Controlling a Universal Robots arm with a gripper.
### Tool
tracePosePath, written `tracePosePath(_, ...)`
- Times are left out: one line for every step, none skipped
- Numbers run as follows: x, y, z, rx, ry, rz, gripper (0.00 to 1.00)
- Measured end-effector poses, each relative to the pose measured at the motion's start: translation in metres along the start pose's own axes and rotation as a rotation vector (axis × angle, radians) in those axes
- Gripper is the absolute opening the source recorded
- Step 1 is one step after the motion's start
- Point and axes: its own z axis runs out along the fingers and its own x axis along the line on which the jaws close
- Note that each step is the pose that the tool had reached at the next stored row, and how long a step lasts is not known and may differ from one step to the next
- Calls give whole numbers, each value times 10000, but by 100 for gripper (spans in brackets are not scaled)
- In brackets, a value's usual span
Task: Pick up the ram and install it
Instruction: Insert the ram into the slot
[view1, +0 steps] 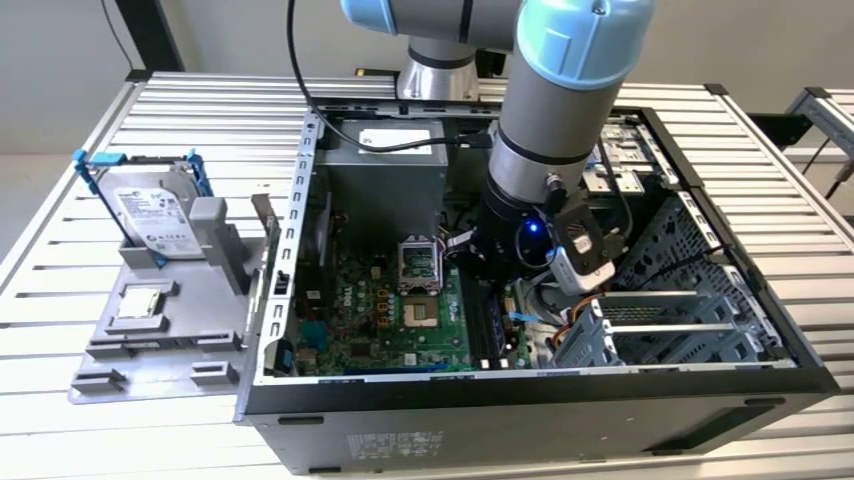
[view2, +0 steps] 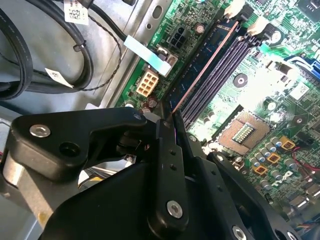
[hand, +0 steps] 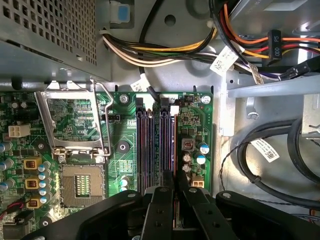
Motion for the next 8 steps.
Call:
tracePosePath(0,0,0,2,0,0,0)
tracePosePath(0,0,0,3,0,0,0)
tracePosePath(0,0,-4,4,0,0,0)
tracePosePath(0,1,-24,-8,-3,1,0)
tracePosePath(1,1,-36,-13,-4,3,0)
tracePosePath(0,2,-42,-7,-1,2,0)
tracePosePath(0,1,-45,-2,0,1,0)
tracePosePath(0,-1,-47,1,1,1,0)
